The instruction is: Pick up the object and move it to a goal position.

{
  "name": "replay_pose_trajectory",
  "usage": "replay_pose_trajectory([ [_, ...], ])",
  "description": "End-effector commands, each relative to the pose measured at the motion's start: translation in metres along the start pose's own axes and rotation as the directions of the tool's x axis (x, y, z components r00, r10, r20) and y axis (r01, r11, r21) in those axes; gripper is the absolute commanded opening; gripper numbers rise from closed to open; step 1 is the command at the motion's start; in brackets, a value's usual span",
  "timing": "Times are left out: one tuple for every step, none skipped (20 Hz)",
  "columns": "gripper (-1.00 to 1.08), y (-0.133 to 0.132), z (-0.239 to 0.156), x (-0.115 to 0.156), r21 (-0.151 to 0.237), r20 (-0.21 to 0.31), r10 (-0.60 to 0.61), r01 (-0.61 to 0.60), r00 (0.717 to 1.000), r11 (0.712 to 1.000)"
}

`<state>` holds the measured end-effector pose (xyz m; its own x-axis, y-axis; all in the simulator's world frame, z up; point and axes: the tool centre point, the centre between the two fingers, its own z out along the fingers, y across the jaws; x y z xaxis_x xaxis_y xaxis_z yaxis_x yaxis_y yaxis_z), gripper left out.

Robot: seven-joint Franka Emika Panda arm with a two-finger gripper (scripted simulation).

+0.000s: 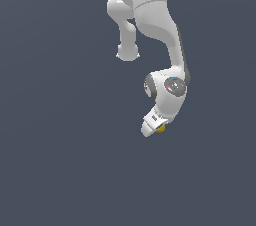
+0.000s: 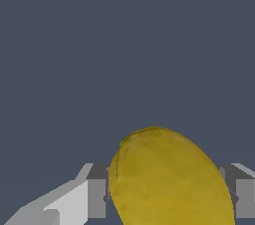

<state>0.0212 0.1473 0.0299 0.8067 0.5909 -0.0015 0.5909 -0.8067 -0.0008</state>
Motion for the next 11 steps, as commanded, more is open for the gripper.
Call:
replay_pose_trajectory([
  [-1.0, -0.015, -0.001, -0.002, -0.001, -0.001, 0.0, 0.0, 1.0, 1.0],
  [-1.0, -0.02, -0.001, -0.003, -0.001, -0.001, 0.0, 0.0, 1.0, 1.0],
  [-1.0, -0.024, -0.001, -0.003, -0.001, -0.001, 0.0, 0.0, 1.0, 1.0],
  [-1.0, -0.028, -0.001, -0.004, -0.001, -0.001, 0.0, 0.0, 1.0, 1.0],
  [-1.0, -0.032, -0.001, -0.004, -0.001, -0.001, 0.0, 0.0, 1.0, 1.0],
  [-1.0, -0.035, -0.002, -0.005, -0.001, -0.001, 0.0, 0.0, 1.0, 1.0],
  [-1.0, -0.038, -0.002, -0.005, -0.001, -0.002, 0.0, 0.0, 1.0, 1.0],
  [-1.0, -0.04, -0.002, -0.005, -0.001, -0.002, 0.0, 0.0, 1.0, 1.0],
  [-1.0, -0.041, -0.002, -0.005, -0.001, -0.002, 0.0, 0.0, 1.0, 1.0],
  [-1.0, -0.042, -0.002, -0.005, -0.001, -0.002, 0.0, 0.0, 1.0, 1.0],
  [-1.0, -0.042, -0.002, -0.005, -0.001, -0.002, 0.0, 0.0, 1.0, 1.0],
])
